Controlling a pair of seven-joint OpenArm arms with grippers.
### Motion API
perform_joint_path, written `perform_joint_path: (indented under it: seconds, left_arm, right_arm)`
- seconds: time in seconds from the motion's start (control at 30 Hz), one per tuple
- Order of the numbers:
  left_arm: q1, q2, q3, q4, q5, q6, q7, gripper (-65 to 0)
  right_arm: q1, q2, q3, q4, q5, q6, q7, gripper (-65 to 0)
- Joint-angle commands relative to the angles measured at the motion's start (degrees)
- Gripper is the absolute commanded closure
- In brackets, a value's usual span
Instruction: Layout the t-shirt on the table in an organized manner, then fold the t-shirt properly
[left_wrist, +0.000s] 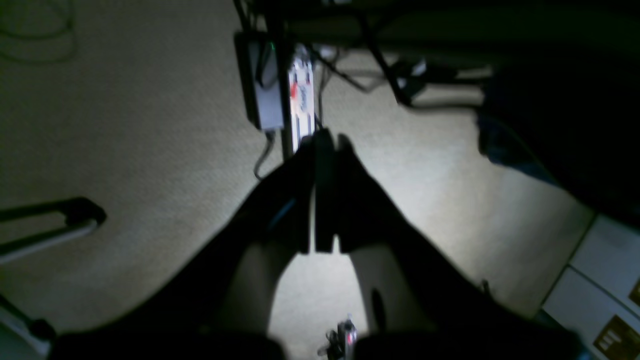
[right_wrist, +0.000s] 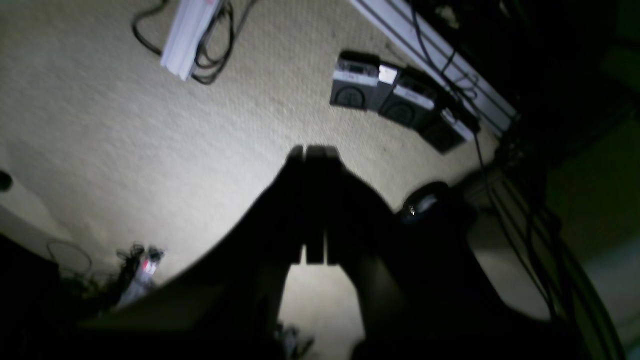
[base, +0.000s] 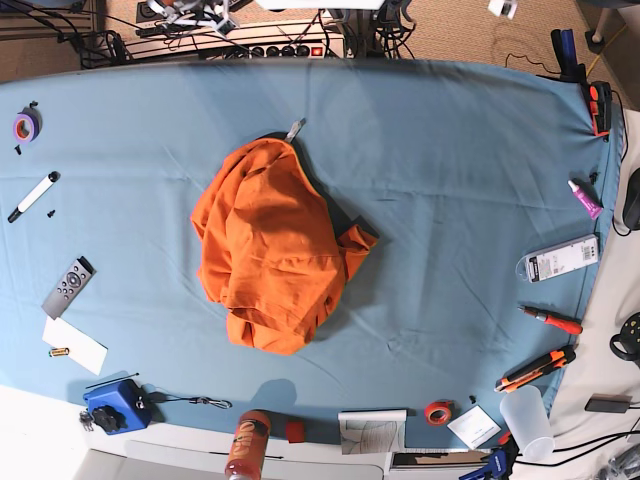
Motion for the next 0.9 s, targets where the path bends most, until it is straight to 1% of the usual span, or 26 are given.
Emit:
perform_joint_path:
  seconds: [0.0,0.07,0.27,0.47,0.53,0.6,0.73,0.87]
  left_arm:
    - [2.08,-0.72,-0.24,2.49,-1.9,-0.46,0.63,0.0]
    - [4.61,-0.9,-0.24,6.62,-5.22,-0.44,3.82,0.0]
    - [11.02,-0.96,-0.24,19.87,-16.15,-0.35,15.78,0.0]
    - [15.98,-0.98,-0.37,32.7,-22.47,0.02,25.59,0.0]
    - [17.64,-0.96,-0.66,36.52,-23.71,-0.02,27.15,0.0]
    - [19.17,-0.96,-1.11,40.17,-23.71,-0.02,27.15,0.0]
    - [20.61,-0.94,-2.36,47.17,-23.69,0.02,27.17,0.0]
    - [20.59,-0.98,-2.97,52.81,-23.71,0.0,27.17,0.0]
  right_arm:
    - [-1.49,0.94,1.05,2.05,0.72,0.2,-0.39,0.0]
    - [-3.61,0.9,3.41,4.79,2.38,0.17,-2.36,0.0]
    - [-8.96,0.92,10.6,13.27,11.45,0.26,-11.47,0.0]
    - [-15.52,0.9,18.84,23.74,16.13,0.85,-16.35,0.0]
    - [-18.01,0.9,21.51,27.65,17.68,2.16,-17.46,0.0]
    - [-20.33,0.87,23.96,31.61,19.17,2.97,-17.62,0.0]
    - [-22.91,0.61,28.13,39.6,19.65,3.06,-17.62,0.0]
    - [-22.99,0.61,30.84,47.08,19.65,3.04,-17.62,0.0]
